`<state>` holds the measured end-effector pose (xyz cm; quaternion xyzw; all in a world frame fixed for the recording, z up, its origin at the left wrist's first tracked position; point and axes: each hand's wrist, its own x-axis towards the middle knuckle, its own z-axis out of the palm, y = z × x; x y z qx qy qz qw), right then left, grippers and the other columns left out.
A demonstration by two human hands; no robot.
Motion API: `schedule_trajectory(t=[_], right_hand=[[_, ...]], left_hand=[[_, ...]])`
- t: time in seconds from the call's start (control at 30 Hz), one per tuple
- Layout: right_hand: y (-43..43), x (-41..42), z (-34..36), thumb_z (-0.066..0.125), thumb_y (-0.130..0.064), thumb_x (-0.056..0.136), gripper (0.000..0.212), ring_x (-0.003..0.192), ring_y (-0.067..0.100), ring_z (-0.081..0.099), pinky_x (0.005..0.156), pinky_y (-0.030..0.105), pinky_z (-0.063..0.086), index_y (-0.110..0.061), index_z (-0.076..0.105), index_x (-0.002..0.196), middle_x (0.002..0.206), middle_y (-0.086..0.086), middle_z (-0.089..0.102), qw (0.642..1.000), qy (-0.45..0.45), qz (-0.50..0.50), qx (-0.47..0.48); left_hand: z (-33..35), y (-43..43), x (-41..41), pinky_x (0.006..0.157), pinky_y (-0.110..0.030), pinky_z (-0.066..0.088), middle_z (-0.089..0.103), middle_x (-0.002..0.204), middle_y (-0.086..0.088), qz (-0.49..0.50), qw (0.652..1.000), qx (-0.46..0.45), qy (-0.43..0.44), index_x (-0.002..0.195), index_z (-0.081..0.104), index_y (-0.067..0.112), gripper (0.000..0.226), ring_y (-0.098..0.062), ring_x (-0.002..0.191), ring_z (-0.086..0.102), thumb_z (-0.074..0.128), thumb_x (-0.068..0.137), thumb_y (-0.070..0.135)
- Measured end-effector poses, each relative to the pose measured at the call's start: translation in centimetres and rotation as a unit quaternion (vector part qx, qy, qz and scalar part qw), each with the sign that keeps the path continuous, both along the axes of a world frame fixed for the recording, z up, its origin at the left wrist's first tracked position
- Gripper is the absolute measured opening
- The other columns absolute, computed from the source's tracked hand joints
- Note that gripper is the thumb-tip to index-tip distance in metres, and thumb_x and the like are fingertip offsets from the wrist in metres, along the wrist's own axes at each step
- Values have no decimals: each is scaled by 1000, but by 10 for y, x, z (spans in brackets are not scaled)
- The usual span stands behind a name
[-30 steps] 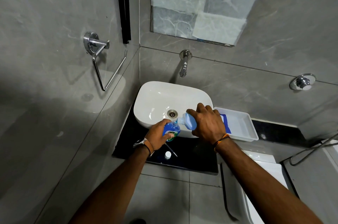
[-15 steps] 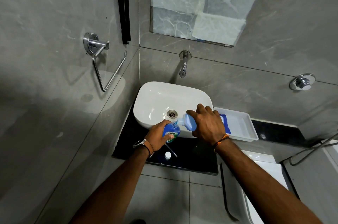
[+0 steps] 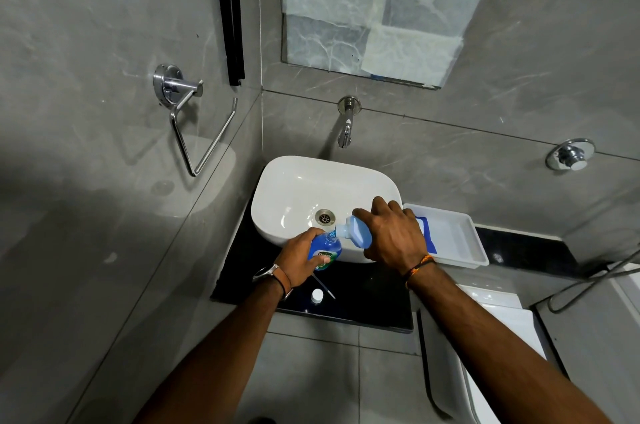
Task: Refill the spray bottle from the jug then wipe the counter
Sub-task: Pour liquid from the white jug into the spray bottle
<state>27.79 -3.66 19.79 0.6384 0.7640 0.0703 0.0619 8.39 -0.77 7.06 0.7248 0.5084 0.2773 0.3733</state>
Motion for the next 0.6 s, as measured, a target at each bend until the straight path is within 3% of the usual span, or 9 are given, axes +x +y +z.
schedule_trajectory(t=[0.6], right_hand=[[3, 2, 5, 83, -42, 71, 80, 110, 31, 55, 90, 47, 52, -32, 48, 143, 124, 6, 53, 1000, -4, 4, -1]], left_hand=[[4, 3, 3, 95, -37, 58, 65, 127, -9, 1, 1000, -2, 2, 129, 51, 13, 50, -23, 112, 64, 75, 86, 16]])
